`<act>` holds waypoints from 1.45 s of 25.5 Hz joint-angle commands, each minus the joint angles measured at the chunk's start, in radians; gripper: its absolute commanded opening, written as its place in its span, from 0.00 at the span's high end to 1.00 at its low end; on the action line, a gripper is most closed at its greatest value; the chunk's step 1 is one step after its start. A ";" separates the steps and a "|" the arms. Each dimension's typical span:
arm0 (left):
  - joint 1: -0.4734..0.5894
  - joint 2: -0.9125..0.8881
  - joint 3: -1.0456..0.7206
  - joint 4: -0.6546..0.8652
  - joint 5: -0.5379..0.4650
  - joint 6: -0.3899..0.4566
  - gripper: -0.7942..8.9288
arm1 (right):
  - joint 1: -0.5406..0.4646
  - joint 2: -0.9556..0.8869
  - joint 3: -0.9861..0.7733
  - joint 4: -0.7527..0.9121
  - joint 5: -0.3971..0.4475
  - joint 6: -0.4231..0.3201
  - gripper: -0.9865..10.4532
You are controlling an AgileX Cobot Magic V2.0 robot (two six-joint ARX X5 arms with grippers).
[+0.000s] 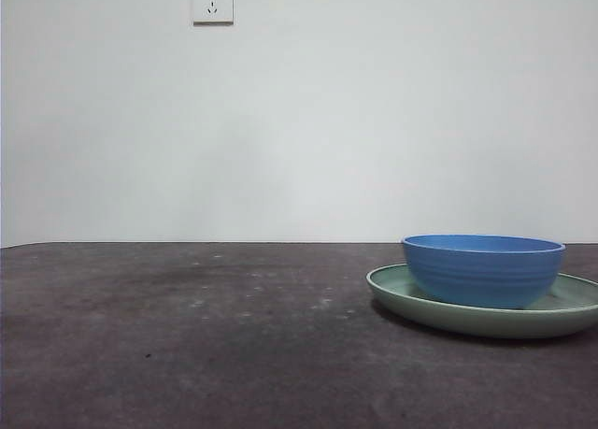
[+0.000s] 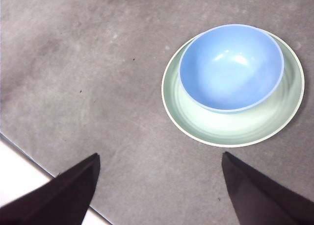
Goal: Pick up the blue bowl, put it on the green plate, put it on desk
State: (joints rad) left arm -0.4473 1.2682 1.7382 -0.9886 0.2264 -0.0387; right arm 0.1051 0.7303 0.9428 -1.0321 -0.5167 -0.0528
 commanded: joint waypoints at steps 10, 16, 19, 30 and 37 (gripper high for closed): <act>-0.004 -0.349 -0.571 0.074 0.277 0.095 0.63 | 0.004 0.005 0.021 0.006 0.001 0.000 0.57; -0.005 -0.409 -0.761 0.104 0.361 0.107 0.63 | 0.004 0.005 0.021 0.004 0.000 0.000 0.57; -0.005 -0.408 -0.801 0.111 0.361 0.109 0.63 | 0.004 0.005 0.021 -0.006 0.000 0.000 0.57; -0.006 -0.407 -0.806 0.177 0.385 0.102 0.63 | 0.004 0.005 0.021 -0.024 0.001 0.006 0.57; -0.006 -0.407 -0.806 0.174 0.385 0.102 0.63 | 0.003 0.014 0.020 -0.001 0.250 0.106 0.57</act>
State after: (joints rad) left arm -0.4480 0.8562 0.9188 -0.8196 0.6056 0.0544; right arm 0.1055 0.7349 0.9428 -1.0492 -0.3069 0.0105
